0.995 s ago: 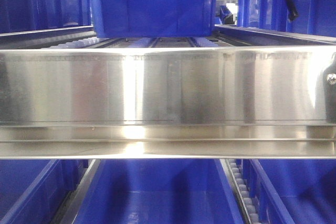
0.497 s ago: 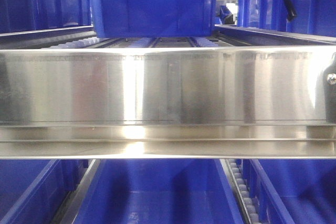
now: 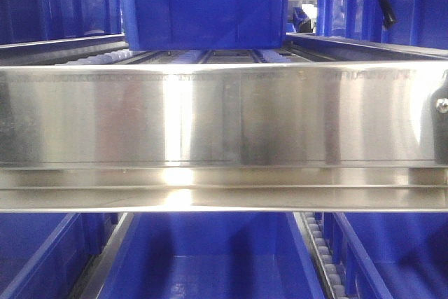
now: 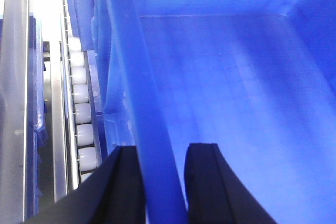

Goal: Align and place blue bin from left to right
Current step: 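Lift the blue bin with both grippers and pull it off the shelf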

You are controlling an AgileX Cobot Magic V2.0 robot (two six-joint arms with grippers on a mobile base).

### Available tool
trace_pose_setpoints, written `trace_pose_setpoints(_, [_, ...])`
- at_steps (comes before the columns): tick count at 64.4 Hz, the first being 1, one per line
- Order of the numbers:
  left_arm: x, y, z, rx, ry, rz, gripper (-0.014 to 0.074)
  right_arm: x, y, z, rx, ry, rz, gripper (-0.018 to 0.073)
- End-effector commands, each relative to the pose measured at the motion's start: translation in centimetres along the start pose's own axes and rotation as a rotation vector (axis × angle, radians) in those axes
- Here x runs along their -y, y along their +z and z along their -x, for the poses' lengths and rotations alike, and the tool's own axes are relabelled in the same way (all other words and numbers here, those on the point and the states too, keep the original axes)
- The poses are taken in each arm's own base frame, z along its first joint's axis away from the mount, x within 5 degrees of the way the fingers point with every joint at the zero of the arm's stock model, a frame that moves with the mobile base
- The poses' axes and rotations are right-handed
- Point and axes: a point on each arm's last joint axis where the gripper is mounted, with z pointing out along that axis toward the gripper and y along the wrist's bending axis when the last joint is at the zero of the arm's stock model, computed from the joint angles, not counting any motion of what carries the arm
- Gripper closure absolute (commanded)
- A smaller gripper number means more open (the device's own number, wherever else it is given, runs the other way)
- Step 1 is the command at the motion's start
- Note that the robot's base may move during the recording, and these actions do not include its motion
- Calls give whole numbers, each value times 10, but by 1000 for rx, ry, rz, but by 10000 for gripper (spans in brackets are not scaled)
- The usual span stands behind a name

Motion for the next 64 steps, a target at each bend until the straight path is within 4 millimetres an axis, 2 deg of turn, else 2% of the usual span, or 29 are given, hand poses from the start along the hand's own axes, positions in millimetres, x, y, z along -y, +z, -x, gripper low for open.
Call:
trace_pose_setpoints(1, [20,-17,9,108,-4,-130,708,-14,-20,11,133,-6,112,712])
trace_pose_setpoints(64, [20,-17,9,108,-4,-130,708,-15,-20,13,148,-5,114,712])
